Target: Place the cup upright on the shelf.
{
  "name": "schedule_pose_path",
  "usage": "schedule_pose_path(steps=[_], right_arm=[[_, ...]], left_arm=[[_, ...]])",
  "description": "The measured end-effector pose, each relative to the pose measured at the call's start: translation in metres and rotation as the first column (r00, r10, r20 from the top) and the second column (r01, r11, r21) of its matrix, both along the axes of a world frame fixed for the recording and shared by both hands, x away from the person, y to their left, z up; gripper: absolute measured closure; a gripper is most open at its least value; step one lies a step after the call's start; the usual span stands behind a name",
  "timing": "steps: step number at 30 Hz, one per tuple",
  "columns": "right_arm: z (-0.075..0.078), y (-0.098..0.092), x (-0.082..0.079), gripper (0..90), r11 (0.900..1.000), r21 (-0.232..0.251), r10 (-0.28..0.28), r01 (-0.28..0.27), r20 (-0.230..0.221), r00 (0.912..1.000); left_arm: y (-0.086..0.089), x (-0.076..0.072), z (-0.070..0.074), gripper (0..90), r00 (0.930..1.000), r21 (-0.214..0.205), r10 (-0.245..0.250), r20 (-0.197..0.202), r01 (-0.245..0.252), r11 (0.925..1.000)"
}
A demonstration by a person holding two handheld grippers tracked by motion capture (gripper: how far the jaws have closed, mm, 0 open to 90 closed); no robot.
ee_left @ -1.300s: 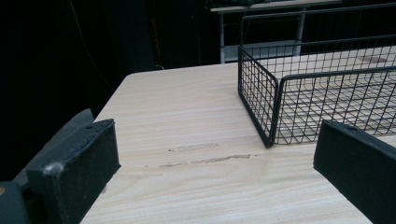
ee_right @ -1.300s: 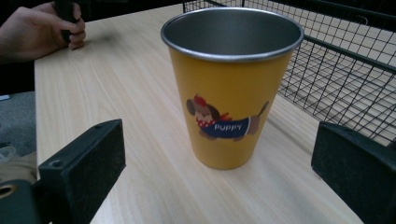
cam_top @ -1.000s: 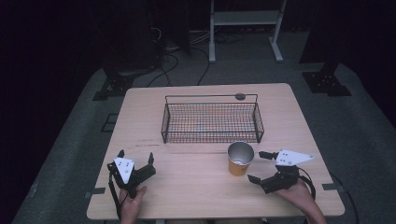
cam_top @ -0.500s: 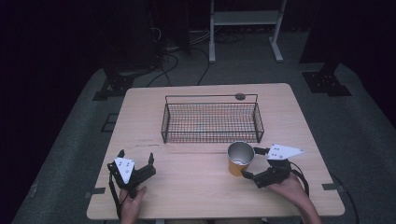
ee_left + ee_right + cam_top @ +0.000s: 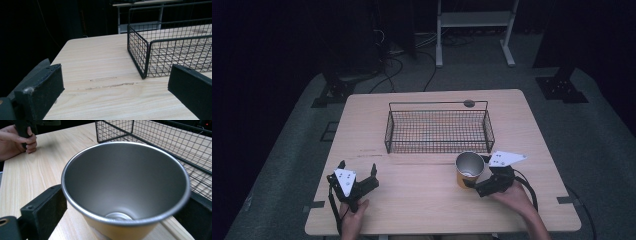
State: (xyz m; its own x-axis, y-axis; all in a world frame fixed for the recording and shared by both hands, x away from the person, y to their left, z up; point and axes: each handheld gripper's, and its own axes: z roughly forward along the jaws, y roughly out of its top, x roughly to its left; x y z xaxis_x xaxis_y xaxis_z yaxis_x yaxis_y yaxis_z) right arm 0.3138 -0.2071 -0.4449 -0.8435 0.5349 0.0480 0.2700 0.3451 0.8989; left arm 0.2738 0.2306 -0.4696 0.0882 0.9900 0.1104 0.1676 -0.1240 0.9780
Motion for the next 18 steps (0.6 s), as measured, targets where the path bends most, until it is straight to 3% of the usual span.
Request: schedule_pose_path(steps=[14,18], right_arm=[[-0.0013,0.0050,0.0053,2.4,0.9999,0.012,0.011,-0.011,-0.006,0.9999],[-0.0014,0.0048,0.0058,6.1,0.9998,0.013,0.015,-0.015,-0.008,0.9999]], left_arm=[[0.0001,0.0000,0.0000,0.0,1.0000,-0.001,0.000,-0.001,0.000,1.0000],[0.0000,0.0000,0.0000,0.0,1.0000,0.000,0.000,-0.001,0.000,1.0000]])
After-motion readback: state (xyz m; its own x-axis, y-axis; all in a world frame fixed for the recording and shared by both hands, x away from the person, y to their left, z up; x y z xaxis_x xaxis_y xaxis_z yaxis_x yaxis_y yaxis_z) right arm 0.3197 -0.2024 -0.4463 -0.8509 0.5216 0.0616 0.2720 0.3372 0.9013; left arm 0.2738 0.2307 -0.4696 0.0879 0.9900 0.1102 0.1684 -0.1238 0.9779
